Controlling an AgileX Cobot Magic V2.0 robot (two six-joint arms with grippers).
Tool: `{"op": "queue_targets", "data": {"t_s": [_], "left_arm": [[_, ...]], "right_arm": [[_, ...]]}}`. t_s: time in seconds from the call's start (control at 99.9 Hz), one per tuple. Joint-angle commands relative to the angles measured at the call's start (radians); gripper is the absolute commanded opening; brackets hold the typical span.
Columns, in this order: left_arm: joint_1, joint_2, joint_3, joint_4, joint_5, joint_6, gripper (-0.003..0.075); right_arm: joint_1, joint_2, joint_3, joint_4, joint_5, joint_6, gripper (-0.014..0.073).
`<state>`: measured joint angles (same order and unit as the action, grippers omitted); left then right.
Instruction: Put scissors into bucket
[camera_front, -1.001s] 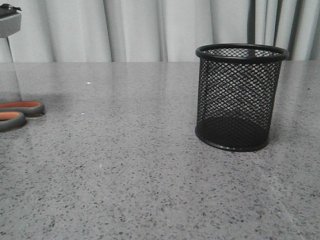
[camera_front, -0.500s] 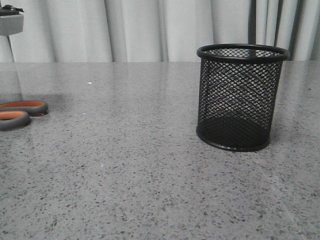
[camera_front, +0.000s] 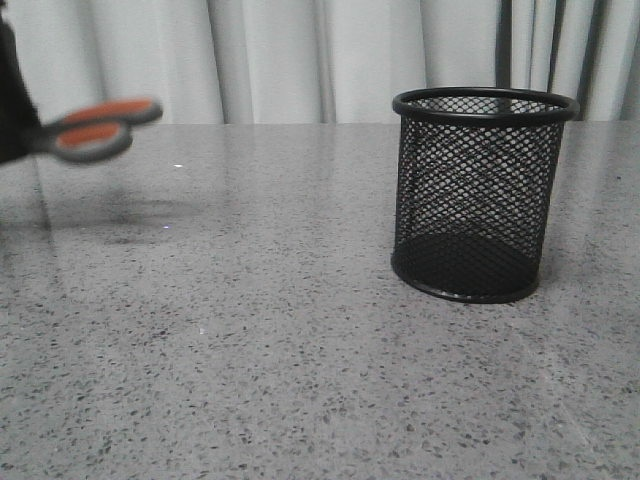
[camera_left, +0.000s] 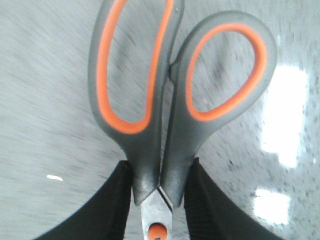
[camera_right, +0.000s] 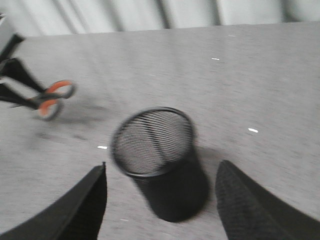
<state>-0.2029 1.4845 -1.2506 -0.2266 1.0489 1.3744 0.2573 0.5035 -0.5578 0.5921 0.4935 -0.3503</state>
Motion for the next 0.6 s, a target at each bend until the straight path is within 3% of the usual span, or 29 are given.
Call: {"op": "queue_targets", "data": {"t_s": [0.0, 0.16, 0.38, 0.59], "left_arm": [[-0.066, -0.110, -0.024, -0.047, -0.073, -0.011, 0.0095], [-0.250, -0.213, -0.024, -0.047, -0.090, -0.011, 0.0095], [-0.523, -0.275, -0.024, -0.049, -0.188, -0.011, 0.0095], [-0.662, -0.289, -0.024, -0.049, -0.285, -0.056, 0.0095]], "right_arm": [[0.040, 0.011, -0.061, 0.147, -0.054, -0.059, 0.0421], [0.122, 0.030, -0.110, 0.317, -0.071, -0.066, 0.0421], [0.208, 0.170, -0.189, 0.389, 0.018, -0.066, 0.0421], [0.251, 0.291, -0.235, 0.461, 0.054, -0.083, 0.0421]]}}
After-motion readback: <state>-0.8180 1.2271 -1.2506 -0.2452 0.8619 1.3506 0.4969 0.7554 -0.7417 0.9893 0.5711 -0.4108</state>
